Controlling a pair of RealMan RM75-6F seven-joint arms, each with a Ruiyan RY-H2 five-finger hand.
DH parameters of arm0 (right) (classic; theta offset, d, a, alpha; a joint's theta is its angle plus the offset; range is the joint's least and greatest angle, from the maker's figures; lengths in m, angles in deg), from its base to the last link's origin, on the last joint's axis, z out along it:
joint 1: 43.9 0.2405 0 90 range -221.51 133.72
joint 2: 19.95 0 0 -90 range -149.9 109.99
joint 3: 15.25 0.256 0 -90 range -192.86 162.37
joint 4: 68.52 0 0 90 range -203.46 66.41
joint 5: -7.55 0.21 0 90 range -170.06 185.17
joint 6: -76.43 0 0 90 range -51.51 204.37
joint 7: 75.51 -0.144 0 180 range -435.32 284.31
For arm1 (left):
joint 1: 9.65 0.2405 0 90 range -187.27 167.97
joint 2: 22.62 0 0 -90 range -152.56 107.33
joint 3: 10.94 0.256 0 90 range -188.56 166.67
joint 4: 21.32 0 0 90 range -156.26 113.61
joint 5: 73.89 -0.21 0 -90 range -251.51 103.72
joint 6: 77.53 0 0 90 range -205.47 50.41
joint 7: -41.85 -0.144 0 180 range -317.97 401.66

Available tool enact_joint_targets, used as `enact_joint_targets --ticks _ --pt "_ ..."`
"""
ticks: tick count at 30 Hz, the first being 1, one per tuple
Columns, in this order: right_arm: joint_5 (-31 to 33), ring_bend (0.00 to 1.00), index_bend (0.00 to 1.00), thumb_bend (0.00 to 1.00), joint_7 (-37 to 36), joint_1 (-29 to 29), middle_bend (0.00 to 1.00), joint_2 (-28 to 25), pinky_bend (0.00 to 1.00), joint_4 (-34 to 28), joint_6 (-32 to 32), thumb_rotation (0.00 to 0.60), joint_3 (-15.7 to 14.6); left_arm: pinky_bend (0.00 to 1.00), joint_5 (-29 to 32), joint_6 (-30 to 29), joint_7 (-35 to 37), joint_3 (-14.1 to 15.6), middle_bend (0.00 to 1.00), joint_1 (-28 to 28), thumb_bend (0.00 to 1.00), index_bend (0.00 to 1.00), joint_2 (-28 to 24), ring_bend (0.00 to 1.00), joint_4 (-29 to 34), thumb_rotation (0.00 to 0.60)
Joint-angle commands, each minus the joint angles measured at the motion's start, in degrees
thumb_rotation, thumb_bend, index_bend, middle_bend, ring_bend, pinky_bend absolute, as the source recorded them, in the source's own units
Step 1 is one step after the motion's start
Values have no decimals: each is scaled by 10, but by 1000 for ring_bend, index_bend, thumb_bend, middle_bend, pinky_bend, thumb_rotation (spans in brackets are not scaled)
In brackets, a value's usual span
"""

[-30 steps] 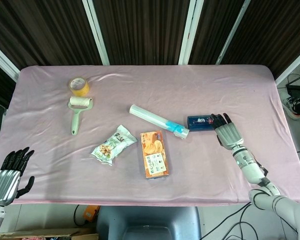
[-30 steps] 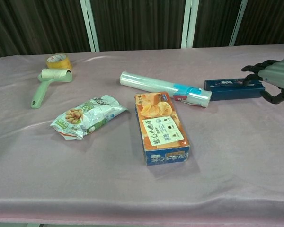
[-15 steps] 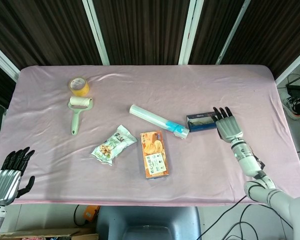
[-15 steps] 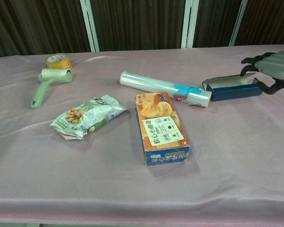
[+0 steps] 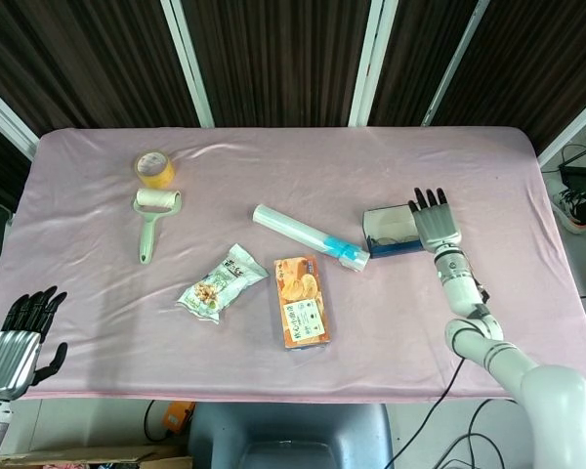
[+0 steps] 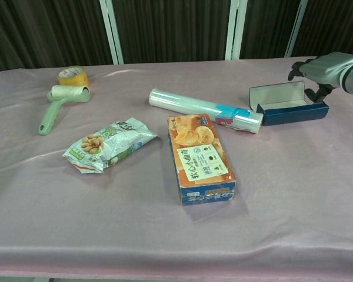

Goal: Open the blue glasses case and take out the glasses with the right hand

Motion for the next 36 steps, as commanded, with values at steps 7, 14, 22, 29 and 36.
enact_joint_targets --ticks 7,14,22,29,36 --pt "-30 0 241 749 -13 -20 0 -45 0 -101 -57 600 -11 35 -4 -7 9 1 0 3 428 0 -3 0 -2 600" --pt "-78 0 254 709 -22 -56 0 -106 0 -225 -102 600 -50 35 -14 -14 11 5 0 6 428 0 -3 0 -1 600" --pt "-87 0 293 631 -8 -66 0 -111 0 -261 -105 600 -73 35 -18 -17 15 6 0 7 428 0 -5 0 -2 600" --pt "-63 0 324 598 -3 -51 0 -82 0 -237 -80 600 -67 35 -19 -15 15 6 0 7 428 0 -5 0 -3 600" --pt "-80 0 361 598 -11 -53 0 -80 0 -253 -84 600 -81 35 -18 -18 20 6 0 8 428 0 -6 0 -4 600"
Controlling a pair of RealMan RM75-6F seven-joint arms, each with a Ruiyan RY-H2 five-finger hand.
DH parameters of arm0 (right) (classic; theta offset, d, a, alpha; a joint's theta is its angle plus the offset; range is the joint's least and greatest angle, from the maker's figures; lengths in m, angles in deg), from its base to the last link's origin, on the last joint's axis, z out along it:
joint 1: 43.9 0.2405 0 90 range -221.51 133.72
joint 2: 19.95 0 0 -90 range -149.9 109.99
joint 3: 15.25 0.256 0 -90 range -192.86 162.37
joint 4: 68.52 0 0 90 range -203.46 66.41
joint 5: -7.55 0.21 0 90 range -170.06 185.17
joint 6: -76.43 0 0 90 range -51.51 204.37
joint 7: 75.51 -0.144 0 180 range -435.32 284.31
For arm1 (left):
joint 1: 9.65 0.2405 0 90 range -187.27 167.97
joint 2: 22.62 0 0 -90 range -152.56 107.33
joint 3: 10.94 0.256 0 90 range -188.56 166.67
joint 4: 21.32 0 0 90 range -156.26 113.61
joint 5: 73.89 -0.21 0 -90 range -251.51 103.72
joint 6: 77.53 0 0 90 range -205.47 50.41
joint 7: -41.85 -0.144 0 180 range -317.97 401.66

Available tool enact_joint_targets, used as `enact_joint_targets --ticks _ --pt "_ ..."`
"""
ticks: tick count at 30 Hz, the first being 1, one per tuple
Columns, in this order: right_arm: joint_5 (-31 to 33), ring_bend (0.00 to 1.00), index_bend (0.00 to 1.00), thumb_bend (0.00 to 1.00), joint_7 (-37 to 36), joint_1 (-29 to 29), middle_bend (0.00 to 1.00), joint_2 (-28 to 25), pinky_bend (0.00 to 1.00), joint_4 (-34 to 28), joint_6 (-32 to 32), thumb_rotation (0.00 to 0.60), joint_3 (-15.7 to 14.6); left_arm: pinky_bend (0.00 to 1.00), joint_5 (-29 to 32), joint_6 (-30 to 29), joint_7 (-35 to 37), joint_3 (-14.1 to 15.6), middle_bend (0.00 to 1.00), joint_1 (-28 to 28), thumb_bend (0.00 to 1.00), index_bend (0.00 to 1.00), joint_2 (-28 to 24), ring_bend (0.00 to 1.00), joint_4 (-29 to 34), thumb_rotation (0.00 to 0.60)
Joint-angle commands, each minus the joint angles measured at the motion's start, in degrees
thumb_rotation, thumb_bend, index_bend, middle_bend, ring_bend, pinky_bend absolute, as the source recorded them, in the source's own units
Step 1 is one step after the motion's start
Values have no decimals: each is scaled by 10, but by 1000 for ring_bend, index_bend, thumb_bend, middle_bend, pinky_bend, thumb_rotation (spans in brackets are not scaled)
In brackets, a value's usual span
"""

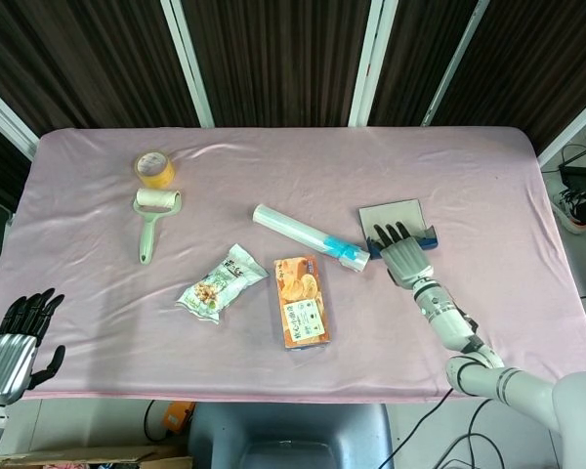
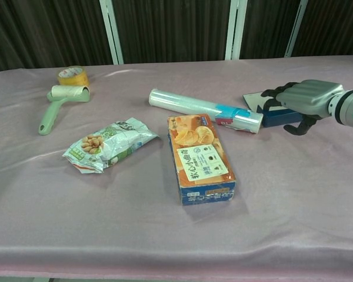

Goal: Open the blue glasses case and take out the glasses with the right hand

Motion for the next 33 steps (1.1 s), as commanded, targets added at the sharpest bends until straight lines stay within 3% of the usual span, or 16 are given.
enact_joint_targets --ticks 1,11,17,24,33 --pt "-15 0 363 598 -3 -6 0 -6 0 -13 -13 600 -10 35 -1 -1 2 0 0 0 427 0 -1 0 -1 600" --pt "-96 0 378 595 -40 -65 0 -84 0 -107 -77 600 -76 36 -7 -7 4 3 0 3 428 0 -2 0 -1 600" --pt "-138 0 381 595 -73 -104 0 -124 0 -128 -112 600 -115 36 -12 -6 -2 5 0 3 428 0 0 0 1 600" --pt "-177 0 384 595 -109 -141 0 -147 0 -108 -143 600 -147 37 -13 -1 -12 7 0 1 428 0 3 0 4 600" --pt "-215 0 395 594 -164 -169 0 -145 0 -36 -167 600 -162 39 -9 5 -26 6 0 -1 428 0 7 0 8 600"
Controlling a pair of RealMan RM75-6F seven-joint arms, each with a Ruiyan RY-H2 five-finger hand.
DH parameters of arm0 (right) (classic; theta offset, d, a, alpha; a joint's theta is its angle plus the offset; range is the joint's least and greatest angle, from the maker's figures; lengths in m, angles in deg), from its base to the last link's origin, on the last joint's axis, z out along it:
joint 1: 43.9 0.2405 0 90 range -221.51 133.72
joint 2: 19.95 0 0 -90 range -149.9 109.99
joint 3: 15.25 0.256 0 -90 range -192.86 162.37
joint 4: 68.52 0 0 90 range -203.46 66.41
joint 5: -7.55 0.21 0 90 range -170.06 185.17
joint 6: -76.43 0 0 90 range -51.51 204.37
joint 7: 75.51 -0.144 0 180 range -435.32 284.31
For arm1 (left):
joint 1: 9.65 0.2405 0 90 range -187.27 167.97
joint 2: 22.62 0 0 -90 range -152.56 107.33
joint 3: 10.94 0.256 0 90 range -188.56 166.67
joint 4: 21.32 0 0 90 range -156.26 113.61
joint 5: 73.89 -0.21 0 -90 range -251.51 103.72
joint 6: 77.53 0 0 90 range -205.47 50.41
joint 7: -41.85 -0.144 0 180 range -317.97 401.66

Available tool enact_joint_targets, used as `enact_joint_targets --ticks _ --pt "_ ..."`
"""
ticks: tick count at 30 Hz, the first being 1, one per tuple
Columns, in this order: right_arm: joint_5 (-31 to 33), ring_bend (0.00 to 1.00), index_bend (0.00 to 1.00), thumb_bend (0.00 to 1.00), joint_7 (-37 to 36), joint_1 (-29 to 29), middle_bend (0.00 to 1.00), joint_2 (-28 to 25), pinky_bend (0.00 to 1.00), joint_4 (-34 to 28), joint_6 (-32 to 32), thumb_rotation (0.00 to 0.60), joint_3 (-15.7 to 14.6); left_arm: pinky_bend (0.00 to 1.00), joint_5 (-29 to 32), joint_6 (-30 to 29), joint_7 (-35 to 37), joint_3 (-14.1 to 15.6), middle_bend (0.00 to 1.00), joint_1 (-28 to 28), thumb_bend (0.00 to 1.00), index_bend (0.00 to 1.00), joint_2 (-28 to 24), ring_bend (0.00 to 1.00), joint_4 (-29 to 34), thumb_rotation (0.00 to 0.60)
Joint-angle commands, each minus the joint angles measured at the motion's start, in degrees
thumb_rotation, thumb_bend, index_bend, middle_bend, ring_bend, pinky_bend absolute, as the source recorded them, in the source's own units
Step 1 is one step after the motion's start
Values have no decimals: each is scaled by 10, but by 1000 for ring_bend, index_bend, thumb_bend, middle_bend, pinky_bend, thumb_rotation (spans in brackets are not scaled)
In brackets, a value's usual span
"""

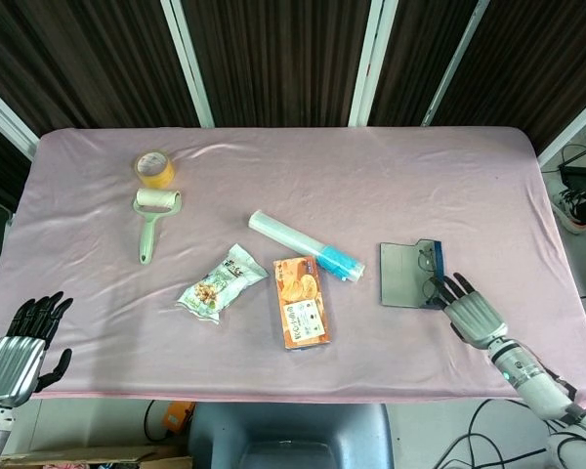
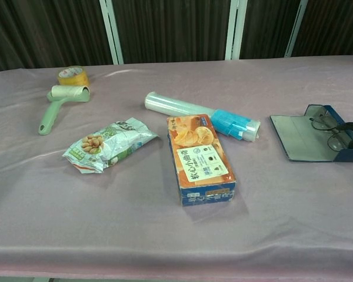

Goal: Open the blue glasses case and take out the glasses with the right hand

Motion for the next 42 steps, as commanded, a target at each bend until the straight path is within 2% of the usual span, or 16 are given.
enact_joint_targets --ticks 1,7,13,20,28,32,37,42 --pt "-11 0 395 594 -20 -11 0 2 0 27 -10 600 -2 39 1 1 -2 0 0 0 428 0 1 0 1 600" --pt "-16 0 395 595 -48 -27 0 -4 0 57 -28 600 4 39 5 3 -7 -2 0 -1 428 0 2 0 2 600" --pt "-2 0 399 595 -73 -36 0 2 0 98 -14 600 14 43 5 7 -13 -1 0 -3 429 0 4 0 3 600" --pt "19 0 400 595 -87 -18 0 31 0 158 32 600 40 45 11 15 -24 -3 0 -6 428 0 8 0 5 600" --pt "63 0 401 595 -82 31 0 73 0 227 110 600 91 46 14 20 -31 -3 0 -9 428 0 9 0 7 600" --pt "65 0 402 595 -82 33 0 74 0 230 111 600 94 47 15 20 -31 -3 0 -9 429 0 9 0 7 600" --pt "57 0 411 588 -102 30 0 60 0 210 79 600 103 47 16 18 -25 -4 0 -8 428 0 7 0 7 600" --pt "70 0 422 513 -109 44 0 48 0 182 58 600 136 48 13 18 -26 -2 0 -8 428 0 7 0 9 600"
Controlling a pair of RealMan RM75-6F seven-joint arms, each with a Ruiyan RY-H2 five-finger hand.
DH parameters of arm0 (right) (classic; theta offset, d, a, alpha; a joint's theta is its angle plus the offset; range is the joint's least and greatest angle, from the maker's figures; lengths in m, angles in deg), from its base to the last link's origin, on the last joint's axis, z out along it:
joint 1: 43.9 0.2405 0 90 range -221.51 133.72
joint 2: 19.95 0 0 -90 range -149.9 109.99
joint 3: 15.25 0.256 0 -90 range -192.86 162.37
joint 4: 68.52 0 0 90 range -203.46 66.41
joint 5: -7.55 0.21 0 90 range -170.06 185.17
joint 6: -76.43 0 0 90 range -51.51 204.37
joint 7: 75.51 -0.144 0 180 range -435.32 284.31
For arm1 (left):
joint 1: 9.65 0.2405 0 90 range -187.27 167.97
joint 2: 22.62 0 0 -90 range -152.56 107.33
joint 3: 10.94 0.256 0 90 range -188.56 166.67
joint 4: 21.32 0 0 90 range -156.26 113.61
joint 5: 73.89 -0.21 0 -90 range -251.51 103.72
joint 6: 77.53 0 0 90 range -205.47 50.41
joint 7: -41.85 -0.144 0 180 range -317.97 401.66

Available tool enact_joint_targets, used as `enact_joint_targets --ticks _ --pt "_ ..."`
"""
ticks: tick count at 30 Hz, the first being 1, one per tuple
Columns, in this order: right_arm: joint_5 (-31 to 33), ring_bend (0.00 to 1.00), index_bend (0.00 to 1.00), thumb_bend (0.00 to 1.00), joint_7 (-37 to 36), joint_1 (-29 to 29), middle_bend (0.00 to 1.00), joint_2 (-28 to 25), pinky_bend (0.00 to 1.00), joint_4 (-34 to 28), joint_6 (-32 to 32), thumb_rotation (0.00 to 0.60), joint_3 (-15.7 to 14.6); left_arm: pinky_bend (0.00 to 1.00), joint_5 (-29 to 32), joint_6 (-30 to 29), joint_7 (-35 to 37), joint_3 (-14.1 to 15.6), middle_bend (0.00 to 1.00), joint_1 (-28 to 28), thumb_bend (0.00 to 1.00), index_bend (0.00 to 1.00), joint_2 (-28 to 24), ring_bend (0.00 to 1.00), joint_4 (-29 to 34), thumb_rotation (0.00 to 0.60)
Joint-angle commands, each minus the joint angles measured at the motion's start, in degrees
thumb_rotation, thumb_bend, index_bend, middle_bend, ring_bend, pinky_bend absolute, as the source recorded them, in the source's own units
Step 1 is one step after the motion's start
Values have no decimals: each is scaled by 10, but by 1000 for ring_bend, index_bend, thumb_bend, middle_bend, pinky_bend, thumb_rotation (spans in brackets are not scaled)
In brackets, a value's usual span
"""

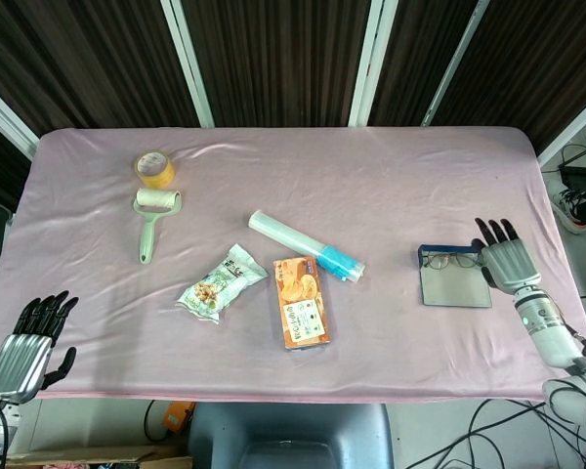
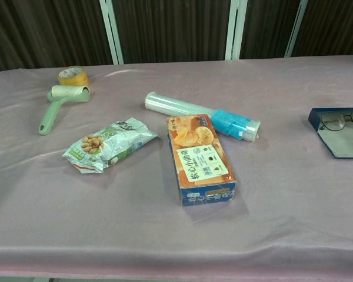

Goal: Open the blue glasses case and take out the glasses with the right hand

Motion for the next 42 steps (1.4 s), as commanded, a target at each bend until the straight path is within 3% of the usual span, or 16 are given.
enact_joint_targets --ticks 1,7,17,29,42 --pt "14 0 426 509 4 17 0 -3 0 -13 3 600 26 48 0 1 -2 0 0 0 429 0 1 0 1 600" --pt "57 0 442 508 38 55 0 23 0 -3 68 600 54 48 2 3 -2 -1 0 -2 429 0 0 0 1 600" --pt "75 0 470 509 63 64 0 61 0 37 109 600 47 48 2 3 3 0 0 -2 430 0 -2 0 -1 600" --pt "71 0 545 508 53 72 0 90 0 81 129 600 41 48 3 3 1 -1 0 -2 433 0 -1 0 0 600" --pt "68 0 662 509 45 73 13 98 0 89 127 600 43 49 0 0 8 1 0 -1 432 0 -3 0 -1 600"
